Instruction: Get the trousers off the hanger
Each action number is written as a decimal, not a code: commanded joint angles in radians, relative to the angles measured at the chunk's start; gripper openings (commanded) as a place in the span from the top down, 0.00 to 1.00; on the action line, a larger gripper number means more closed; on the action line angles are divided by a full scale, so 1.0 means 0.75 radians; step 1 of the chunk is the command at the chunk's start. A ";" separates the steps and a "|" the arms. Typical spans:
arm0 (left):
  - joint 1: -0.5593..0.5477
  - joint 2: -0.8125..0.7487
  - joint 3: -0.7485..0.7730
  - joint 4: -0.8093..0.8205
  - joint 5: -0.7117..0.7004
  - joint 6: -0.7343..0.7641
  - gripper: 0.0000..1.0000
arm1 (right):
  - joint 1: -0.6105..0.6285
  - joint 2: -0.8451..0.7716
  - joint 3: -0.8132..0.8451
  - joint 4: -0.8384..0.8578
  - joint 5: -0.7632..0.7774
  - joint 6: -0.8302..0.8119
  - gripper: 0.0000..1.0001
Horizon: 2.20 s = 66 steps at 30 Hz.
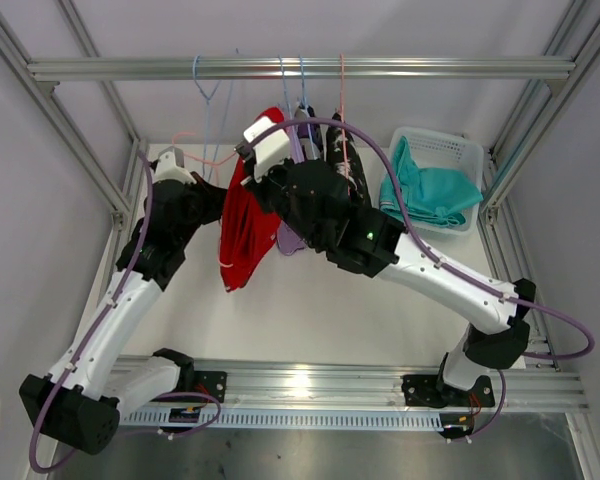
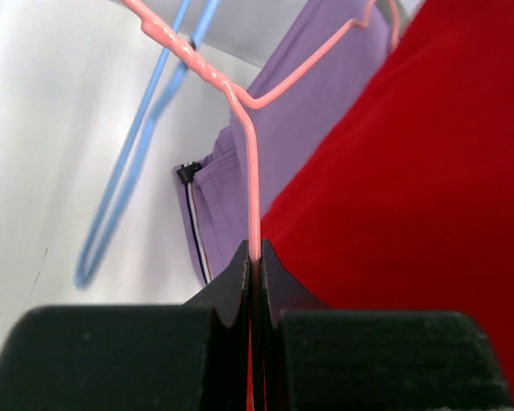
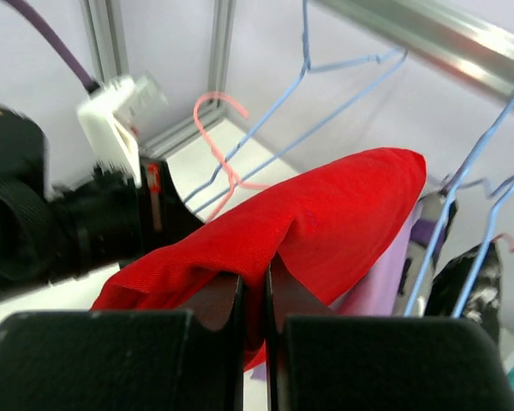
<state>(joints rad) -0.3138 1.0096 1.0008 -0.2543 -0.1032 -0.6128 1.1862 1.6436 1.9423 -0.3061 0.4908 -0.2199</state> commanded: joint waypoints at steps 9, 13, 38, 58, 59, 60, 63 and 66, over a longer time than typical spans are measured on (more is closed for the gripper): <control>-0.017 0.073 0.038 0.030 -0.049 0.060 1.00 | 0.087 0.012 0.456 -0.015 0.113 -0.202 1.00; -0.036 0.104 0.036 0.032 -0.097 0.083 1.00 | 0.126 -0.101 0.331 -0.007 0.155 -0.200 1.00; -0.073 0.315 0.040 0.030 -0.304 0.146 1.00 | 0.243 -1.027 -0.579 0.063 0.522 -0.112 1.00; -0.120 0.168 0.065 -0.009 -0.229 0.126 1.00 | 0.245 -1.435 -0.974 -0.019 0.794 0.044 1.00; -0.122 0.163 0.071 -0.015 -0.216 0.122 1.00 | 0.243 -1.445 -0.984 -0.033 0.808 0.072 1.00; -0.122 0.157 0.069 -0.017 -0.212 0.120 1.00 | 0.245 -1.467 -0.996 -0.042 0.838 0.080 1.00; -0.122 0.131 0.071 -0.027 -0.200 0.111 1.00 | 0.243 -1.494 -1.035 -0.095 0.894 0.123 1.00; -0.122 0.104 0.075 -0.033 -0.194 0.103 1.00 | 0.245 -1.516 -1.052 -0.162 0.931 0.177 1.00</control>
<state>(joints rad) -0.3954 1.1297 1.0100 -0.2970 -0.2729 -0.5236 1.3685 0.5301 1.1507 -0.4442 1.0836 -0.1543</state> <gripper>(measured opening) 0.016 0.065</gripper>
